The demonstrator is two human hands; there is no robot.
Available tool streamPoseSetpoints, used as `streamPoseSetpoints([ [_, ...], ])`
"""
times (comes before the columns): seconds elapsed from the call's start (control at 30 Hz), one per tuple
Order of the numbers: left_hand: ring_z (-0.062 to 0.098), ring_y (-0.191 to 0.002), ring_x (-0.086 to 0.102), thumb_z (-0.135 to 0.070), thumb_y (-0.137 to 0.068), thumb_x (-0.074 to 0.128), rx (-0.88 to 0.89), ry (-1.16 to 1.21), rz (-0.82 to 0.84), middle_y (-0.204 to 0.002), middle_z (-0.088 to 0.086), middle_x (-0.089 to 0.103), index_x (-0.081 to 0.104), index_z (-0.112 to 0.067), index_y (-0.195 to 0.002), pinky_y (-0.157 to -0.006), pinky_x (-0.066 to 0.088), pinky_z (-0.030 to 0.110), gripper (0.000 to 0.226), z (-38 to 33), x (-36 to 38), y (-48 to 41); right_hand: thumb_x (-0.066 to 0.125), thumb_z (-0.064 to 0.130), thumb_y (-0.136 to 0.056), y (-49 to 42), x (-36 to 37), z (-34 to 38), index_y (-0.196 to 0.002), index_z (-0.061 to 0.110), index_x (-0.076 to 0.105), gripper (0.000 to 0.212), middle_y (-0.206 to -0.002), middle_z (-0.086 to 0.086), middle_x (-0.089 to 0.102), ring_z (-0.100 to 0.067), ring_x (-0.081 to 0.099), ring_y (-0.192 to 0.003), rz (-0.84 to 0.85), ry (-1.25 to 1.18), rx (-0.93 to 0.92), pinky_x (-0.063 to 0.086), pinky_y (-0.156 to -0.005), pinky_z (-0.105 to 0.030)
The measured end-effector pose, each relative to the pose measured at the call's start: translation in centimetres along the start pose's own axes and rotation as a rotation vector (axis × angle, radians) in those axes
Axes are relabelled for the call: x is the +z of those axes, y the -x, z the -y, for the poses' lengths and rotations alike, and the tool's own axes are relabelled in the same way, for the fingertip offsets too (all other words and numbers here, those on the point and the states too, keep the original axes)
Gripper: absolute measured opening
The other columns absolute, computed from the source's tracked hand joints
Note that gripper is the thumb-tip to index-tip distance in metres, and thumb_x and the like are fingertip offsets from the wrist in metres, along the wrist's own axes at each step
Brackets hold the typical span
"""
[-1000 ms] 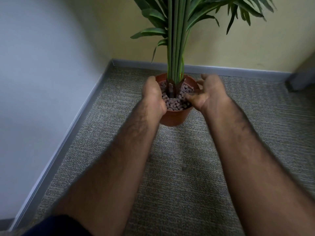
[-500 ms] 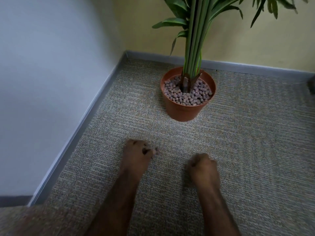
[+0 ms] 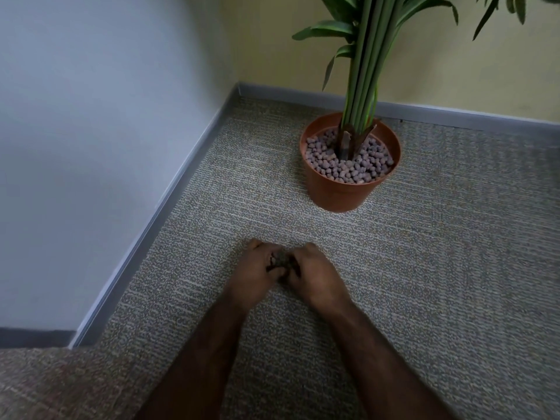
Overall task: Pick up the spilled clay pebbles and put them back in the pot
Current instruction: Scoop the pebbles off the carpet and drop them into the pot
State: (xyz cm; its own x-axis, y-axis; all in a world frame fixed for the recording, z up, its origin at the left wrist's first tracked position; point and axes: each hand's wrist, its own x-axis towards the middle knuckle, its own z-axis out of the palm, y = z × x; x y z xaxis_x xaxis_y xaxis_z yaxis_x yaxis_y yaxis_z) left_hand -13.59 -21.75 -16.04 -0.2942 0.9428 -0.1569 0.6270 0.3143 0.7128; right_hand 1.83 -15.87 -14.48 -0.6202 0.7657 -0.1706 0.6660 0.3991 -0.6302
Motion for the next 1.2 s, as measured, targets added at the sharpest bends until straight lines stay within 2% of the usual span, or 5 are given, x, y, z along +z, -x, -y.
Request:
streamPoseSetpoints([
  [0.17,0.029,-0.111,0.059,-0.004,-0.095,0.055,0.115,-0.236,-0.309,-0.12,0.013,0.063,0.066,-0.009,-0.124,-0.101,0.043,0.037,0.032,2.2,-1.1,0.7,0.043,0.062,-0.098,0.2,2.5,-0.2,-0.117,0.018,0.059,0.05,-0.119,-0.008,0.057,-0.026,0.055,-0.109,-0.196,0.361,-0.107,0.056,-0.074,-0.042],
  [0.33,0.03,-0.158,0.006,-0.034,-0.108,0.034,-0.07,-0.488,-0.258,-0.17,0.011,0.013,0.027,-0.018,-0.16,-0.127,0.006,0.05,0.054,4.0,-0.3,0.3,0.052,0.056,-0.096,-1.9,4.2,0.6,-0.127,0.019,0.057,0.048,-0.12,-0.011,0.058,-0.03,0.057,-0.108,-0.171,0.563,-0.3,0.055,-0.073,-0.045],
  [0.47,0.029,-0.158,-0.005,-0.043,-0.107,0.019,-0.102,-0.542,-0.197,-0.172,0.009,0.0,0.013,-0.019,-0.163,-0.127,-0.001,0.052,0.061,5.3,0.2,0.1,0.057,0.035,-0.096,-3.5,3.7,0.5,-0.108,0.016,0.065,0.024,-0.104,-0.011,0.063,-0.031,0.062,-0.094,-0.177,0.56,-0.479,0.056,-0.057,-0.041],
  [0.77,0.025,-0.158,-0.008,-0.039,-0.109,0.022,-0.087,-0.543,-0.155,-0.172,0.008,-0.002,0.011,-0.014,-0.163,-0.127,-0.002,0.051,0.061,4.3,0.5,-0.2,0.056,0.029,-0.094,-3.8,2.9,-0.9,-0.079,0.012,0.069,0.027,-0.079,-0.011,0.069,-0.032,0.067,-0.066,-0.304,0.566,-0.486,0.052,-0.045,-0.037],
  [1.2,0.026,-0.158,-0.007,-0.027,-0.109,0.027,0.011,-0.559,-0.126,-0.172,0.009,-0.002,0.014,-0.013,-0.163,-0.127,-0.003,0.047,0.056,3.1,1.1,-1.8,0.062,0.027,-0.096,-2.9,2.1,-0.8,-0.084,0.014,0.071,0.02,-0.083,-0.006,0.071,-0.029,0.069,-0.069,-0.306,0.49,-0.565,0.053,-0.053,-0.037],
])
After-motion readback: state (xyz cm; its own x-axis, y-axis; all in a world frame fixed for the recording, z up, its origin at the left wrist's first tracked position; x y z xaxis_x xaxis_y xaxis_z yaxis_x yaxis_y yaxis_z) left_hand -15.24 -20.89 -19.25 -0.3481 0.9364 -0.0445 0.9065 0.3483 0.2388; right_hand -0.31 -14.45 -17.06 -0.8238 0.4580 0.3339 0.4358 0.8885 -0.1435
